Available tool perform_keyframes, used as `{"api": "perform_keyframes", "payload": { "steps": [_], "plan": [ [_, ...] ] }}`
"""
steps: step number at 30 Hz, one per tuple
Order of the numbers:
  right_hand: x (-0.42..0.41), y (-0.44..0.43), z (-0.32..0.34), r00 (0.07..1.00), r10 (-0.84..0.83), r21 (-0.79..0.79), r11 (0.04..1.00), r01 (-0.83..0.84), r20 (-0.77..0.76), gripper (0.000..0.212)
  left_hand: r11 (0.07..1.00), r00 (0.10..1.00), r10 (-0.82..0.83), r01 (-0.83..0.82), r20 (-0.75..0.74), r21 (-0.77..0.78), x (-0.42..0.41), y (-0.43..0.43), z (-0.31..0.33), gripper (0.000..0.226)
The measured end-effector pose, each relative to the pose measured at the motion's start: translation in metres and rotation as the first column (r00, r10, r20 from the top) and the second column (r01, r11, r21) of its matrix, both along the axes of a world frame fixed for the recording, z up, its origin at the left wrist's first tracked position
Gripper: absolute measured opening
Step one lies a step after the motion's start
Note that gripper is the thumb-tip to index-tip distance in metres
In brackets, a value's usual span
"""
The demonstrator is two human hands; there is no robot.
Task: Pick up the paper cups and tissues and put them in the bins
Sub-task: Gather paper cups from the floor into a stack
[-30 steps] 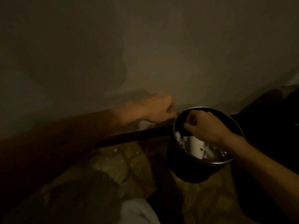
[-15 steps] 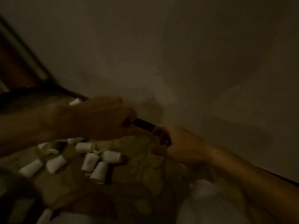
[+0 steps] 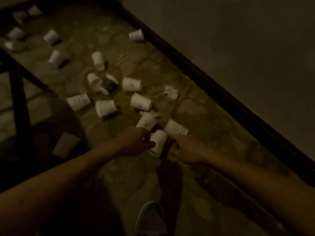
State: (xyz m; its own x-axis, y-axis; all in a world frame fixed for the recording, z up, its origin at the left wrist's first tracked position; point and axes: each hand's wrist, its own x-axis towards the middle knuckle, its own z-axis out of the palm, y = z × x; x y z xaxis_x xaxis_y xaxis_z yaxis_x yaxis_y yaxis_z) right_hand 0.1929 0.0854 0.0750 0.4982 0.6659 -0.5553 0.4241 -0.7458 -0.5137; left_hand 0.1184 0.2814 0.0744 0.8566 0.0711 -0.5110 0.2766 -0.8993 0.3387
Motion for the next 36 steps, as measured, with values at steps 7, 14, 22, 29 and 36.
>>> {"api": "perform_keyframes", "payload": {
  "steps": [7,14,22,29,36],
  "plan": [
    [-0.001,0.025,-0.072,0.995,-0.014,0.009,1.000,0.013,0.102,0.053,0.977,0.971,0.212,-0.208,0.111,-0.044,-0.007,0.015,-0.074,0.035],
    [0.003,0.031,-0.100,0.891,0.280,-0.074,0.959,-0.272,0.357,0.071,0.705,0.817,0.575,-0.526,-0.050,-0.476,-0.012,-0.005,-0.113,0.027],
    [0.002,0.033,-0.110,0.824,0.364,-0.135,0.931,-0.340,0.434,0.083,0.461,0.740,0.634,-0.597,-0.227,-0.657,-0.023,-0.015,-0.126,0.063],
    [-0.013,0.031,-0.114,0.573,0.594,-0.249,0.784,-0.568,0.564,0.090,0.500,0.820,0.501,-0.535,-0.277,-0.681,-0.034,-0.006,-0.124,0.033],
    [-0.015,0.035,-0.126,0.991,0.088,0.163,0.981,-0.103,0.098,0.058,0.490,0.806,0.513,-0.557,-0.295,-0.670,-0.028,0.011,-0.102,0.014]
  ]
}}
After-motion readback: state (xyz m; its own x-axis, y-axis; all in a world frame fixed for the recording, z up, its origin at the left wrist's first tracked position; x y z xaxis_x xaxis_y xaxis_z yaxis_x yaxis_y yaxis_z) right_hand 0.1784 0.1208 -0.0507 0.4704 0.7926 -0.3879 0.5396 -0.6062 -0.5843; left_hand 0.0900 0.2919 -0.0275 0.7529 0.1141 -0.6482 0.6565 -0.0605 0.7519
